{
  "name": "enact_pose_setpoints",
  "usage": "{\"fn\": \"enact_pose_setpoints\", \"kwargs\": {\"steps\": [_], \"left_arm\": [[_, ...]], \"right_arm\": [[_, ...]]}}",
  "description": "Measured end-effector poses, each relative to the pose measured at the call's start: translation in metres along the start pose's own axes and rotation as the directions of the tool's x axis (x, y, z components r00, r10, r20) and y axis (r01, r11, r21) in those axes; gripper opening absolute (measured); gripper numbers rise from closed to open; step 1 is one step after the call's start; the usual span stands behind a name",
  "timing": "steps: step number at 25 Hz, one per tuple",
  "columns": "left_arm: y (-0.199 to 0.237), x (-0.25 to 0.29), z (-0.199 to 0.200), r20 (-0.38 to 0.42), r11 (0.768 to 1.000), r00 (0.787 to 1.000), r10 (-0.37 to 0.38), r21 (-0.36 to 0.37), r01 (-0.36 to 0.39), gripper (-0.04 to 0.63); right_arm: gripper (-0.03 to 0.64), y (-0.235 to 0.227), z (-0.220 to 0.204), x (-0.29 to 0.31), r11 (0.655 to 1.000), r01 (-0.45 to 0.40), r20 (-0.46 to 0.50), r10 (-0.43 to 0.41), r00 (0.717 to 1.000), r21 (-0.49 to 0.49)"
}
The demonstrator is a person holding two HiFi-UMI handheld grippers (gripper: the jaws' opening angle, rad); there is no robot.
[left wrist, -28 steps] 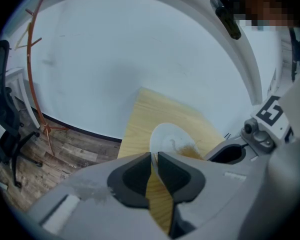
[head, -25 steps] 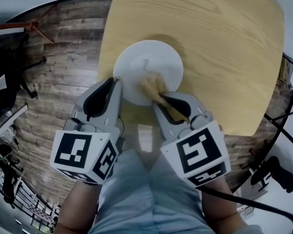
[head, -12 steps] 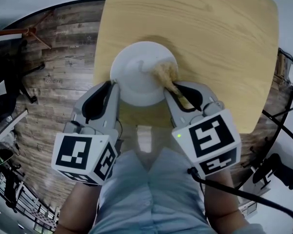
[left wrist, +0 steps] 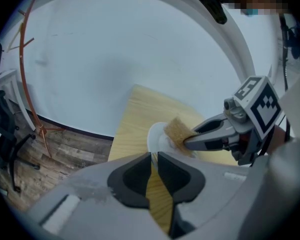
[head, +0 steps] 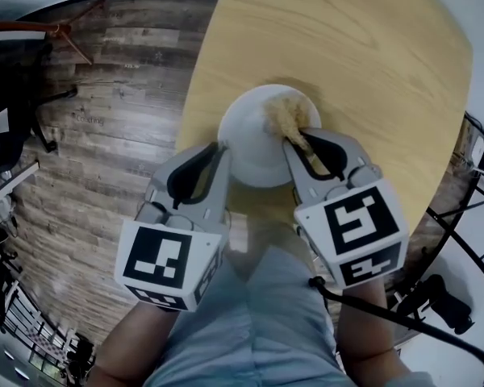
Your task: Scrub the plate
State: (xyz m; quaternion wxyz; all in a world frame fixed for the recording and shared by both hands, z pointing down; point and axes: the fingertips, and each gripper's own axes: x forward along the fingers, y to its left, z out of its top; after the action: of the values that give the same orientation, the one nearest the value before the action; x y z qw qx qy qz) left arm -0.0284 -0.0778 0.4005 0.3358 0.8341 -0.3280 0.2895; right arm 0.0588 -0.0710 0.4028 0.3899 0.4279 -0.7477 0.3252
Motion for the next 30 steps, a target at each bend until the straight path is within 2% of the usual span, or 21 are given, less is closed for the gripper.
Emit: {"fn": "enact_pose_setpoints", "kwargs": {"steps": [5, 10, 12, 16, 24, 30], "left_arm": [[-0.001, -0.001, 0.0, -0.012, 0.999, 1.0, -0.009, -0.035, 0.008, 0.063], [0.0, -0.003, 0.001, -0.004, 1.0, 1.0, -0.017, -0.021, 0.017, 0.055], [0.001, -0.005, 0.001, 0.0, 1.0, 1.0, -0.01, -0.026, 0.01, 0.02], [0.002, -0.005, -0.002, 0.0, 1.0, 1.0, -0.007, -0.027, 0.007, 0.02], [0.008, 0.002, -0.008, 0.0, 1.0, 1.0, 0.015, 0.025, -0.015, 0.02], [-0.002, 0.007, -0.011, -0.027, 0.999, 1.0, -0.004, 0.048, 0.005, 0.02]], "right_arm": [[0.04, 0.016, 0.014, 0.008, 0.999, -0.032, -0.003, 0.032, 0.999, -0.032], [0.04, 0.039, 0.022, 0.013, 0.996, -0.076, 0.0, 0.076, 0.997, -0.056], [0.04, 0.048, 0.02, 0.014, 0.994, -0.092, -0.002, 0.093, 0.996, -0.057], [0.04, 0.061, 0.006, 0.015, 0.993, -0.108, -0.019, 0.108, 0.994, -0.046], [0.04, 0.035, -0.022, 0.002, 0.998, -0.054, -0.015, 0.055, 0.998, 0.022], [0.04, 0.012, -0.029, -0.009, 0.998, -0.004, -0.007, 0.004, 1.0, 0.059]]}}
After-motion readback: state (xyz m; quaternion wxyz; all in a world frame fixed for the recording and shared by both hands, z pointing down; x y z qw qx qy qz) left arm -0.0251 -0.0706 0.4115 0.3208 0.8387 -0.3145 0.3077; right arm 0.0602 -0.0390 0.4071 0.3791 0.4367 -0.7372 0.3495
